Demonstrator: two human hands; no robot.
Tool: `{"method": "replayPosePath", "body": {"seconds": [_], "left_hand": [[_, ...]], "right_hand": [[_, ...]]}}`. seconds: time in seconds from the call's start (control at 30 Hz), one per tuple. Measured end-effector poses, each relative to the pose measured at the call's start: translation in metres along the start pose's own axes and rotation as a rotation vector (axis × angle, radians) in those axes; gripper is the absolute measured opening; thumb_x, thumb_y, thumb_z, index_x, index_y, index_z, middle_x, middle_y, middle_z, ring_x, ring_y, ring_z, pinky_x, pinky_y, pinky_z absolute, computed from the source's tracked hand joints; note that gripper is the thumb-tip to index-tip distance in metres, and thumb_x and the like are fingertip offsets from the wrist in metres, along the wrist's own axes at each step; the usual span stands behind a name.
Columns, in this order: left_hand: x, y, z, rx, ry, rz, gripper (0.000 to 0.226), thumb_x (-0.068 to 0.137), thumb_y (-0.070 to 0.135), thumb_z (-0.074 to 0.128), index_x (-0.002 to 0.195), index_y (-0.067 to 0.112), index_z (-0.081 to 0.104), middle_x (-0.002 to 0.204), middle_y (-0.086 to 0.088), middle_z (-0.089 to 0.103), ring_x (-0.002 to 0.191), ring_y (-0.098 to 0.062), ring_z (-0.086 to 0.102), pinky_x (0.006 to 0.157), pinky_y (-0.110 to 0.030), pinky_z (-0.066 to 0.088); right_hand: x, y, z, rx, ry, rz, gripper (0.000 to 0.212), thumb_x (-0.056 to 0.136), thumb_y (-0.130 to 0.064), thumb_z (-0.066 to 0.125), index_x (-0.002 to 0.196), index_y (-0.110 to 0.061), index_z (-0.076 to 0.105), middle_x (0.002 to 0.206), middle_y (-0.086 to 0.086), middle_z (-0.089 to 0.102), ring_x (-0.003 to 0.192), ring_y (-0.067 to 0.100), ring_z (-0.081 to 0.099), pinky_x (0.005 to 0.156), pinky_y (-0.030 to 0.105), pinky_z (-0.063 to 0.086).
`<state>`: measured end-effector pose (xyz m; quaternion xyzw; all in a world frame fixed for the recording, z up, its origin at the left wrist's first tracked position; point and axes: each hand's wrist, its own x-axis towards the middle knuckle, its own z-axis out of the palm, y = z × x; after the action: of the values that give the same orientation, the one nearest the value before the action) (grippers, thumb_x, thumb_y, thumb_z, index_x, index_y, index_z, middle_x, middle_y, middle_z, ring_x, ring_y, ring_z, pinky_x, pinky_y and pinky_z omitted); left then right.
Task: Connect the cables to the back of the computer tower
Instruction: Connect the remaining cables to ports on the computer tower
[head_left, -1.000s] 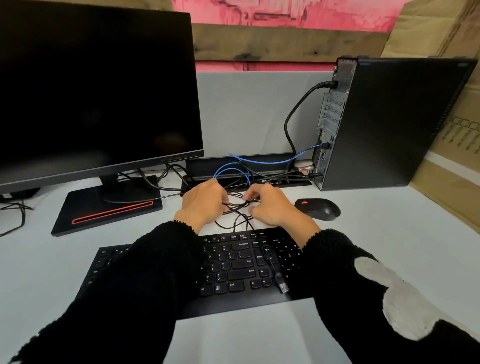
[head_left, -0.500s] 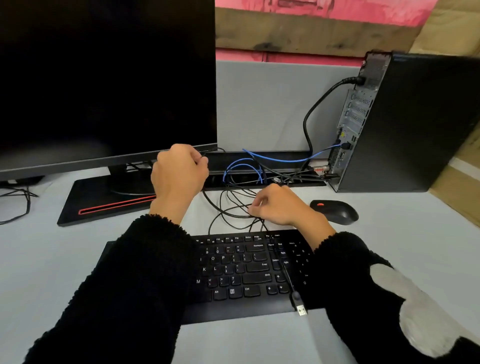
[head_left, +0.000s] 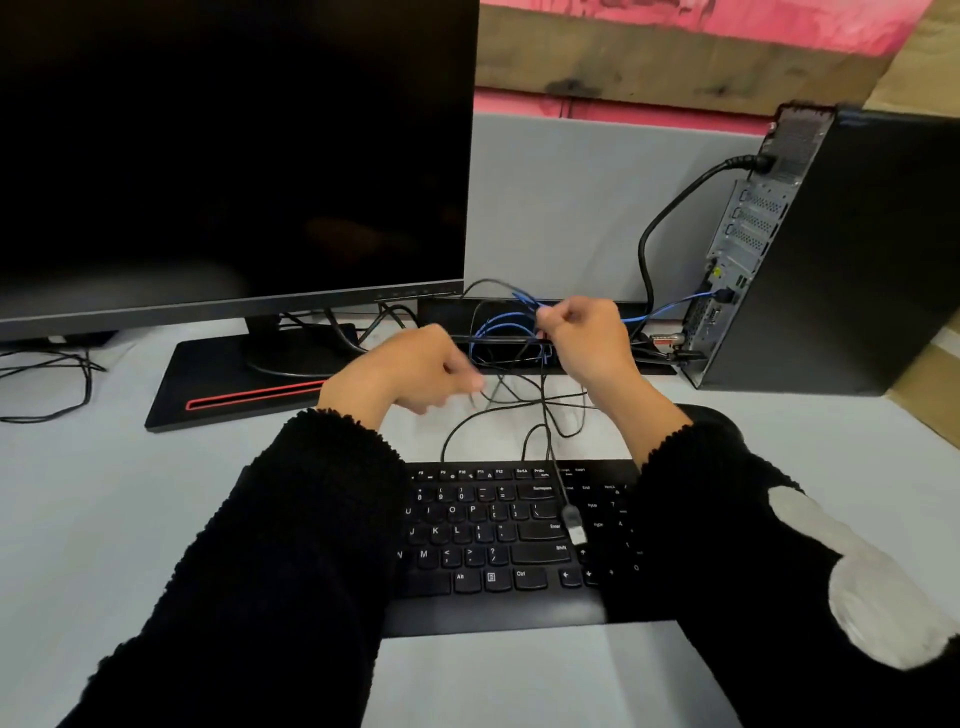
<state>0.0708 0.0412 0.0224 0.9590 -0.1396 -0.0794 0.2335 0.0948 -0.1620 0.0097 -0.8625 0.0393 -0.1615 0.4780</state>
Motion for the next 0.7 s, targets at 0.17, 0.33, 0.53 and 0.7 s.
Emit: {"method": "replayPosePath", "body": {"seconds": [0.17, 0.33, 0.53, 0.7], "left_hand": [[0.007, 0.030, 0.022, -0.151, 0.655, -0.002, 0.040, 0.092, 0.058, 0.064, 0.073, 0.024, 0.074, 0.067, 0.011, 0.067, 0.071, -0.007, 0.064, 0.056, -0.021, 0.037], [0.010, 0.048, 0.031, -0.598, 0.562, 0.192, 0.009, 0.091, 0.036, 0.072, 0.091, 0.027, 0.073, 0.077, 0.009, 0.074, 0.056, -0.009, 0.070, 0.057, -0.022, 0.049], [0.014, 0.055, 0.034, -1.049, 0.633, 0.111, 0.022, 0.097, 0.016, 0.067, 0.083, 0.004, 0.077, 0.074, -0.006, 0.075, 0.067, -0.016, 0.073, 0.070, -0.033, 0.063], [0.010, 0.057, 0.029, -1.612, 0.430, 0.132, 0.016, 0.105, 0.014, 0.054, 0.100, 0.004, 0.066, 0.099, -0.014, 0.077, 0.088, -0.018, 0.075, 0.077, -0.023, 0.059]], "right_hand": [[-0.003, -0.022, -0.011, 0.093, -0.003, -0.122, 0.032, 0.100, -0.026, 0.067, 0.069, -0.023, 0.067, 0.064, -0.009, 0.072, 0.066, 0.009, 0.064, 0.077, 0.035, 0.054], [-0.018, -0.037, -0.028, 0.467, -0.186, -0.137, 0.017, 0.097, -0.006, 0.065, 0.082, -0.008, 0.072, 0.065, 0.000, 0.070, 0.060, 0.013, 0.061, 0.069, 0.033, 0.055], [-0.019, -0.024, -0.040, 0.260, -0.073, -0.203, 0.023, 0.088, -0.005, 0.074, 0.104, -0.021, 0.078, 0.101, -0.001, 0.075, 0.081, 0.011, 0.069, 0.082, 0.031, 0.058], [-0.024, 0.010, -0.029, 0.073, -0.371, -0.168, 0.013, 0.097, -0.012, 0.070, 0.109, -0.010, 0.074, 0.095, 0.007, 0.077, 0.087, 0.017, 0.073, 0.077, 0.025, 0.054]]}}
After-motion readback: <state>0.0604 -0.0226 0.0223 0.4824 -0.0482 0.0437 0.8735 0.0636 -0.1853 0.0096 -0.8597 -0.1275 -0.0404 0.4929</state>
